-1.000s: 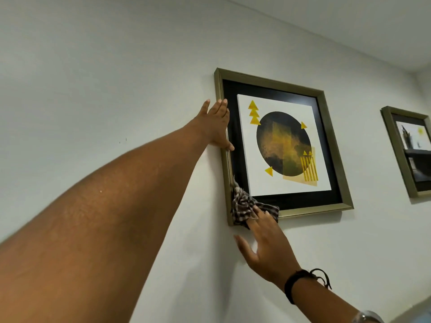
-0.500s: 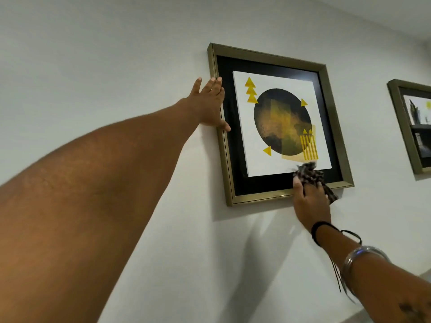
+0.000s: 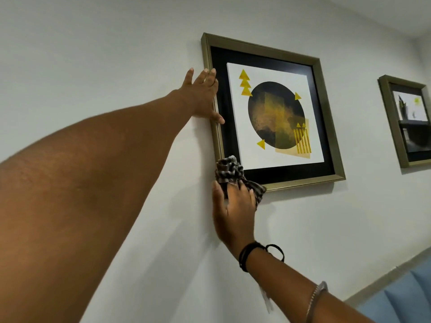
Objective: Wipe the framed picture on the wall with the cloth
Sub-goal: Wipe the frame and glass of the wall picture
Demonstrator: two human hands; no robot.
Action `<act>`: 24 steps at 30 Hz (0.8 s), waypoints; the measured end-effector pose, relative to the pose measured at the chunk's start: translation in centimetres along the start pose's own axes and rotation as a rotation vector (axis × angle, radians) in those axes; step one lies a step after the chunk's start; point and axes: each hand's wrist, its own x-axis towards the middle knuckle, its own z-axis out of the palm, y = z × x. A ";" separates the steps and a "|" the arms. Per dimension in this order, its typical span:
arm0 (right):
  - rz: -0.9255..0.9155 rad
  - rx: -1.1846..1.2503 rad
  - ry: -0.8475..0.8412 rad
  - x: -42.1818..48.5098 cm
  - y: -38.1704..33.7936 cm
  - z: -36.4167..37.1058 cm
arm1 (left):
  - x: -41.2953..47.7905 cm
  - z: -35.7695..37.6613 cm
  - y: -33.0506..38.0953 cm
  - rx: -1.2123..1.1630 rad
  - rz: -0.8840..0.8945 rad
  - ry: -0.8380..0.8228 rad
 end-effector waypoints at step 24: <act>-0.209 -0.058 -0.115 12.0 -2.5 -0.6 | -0.4 0.3 -1.2 0.151 0.046 0.125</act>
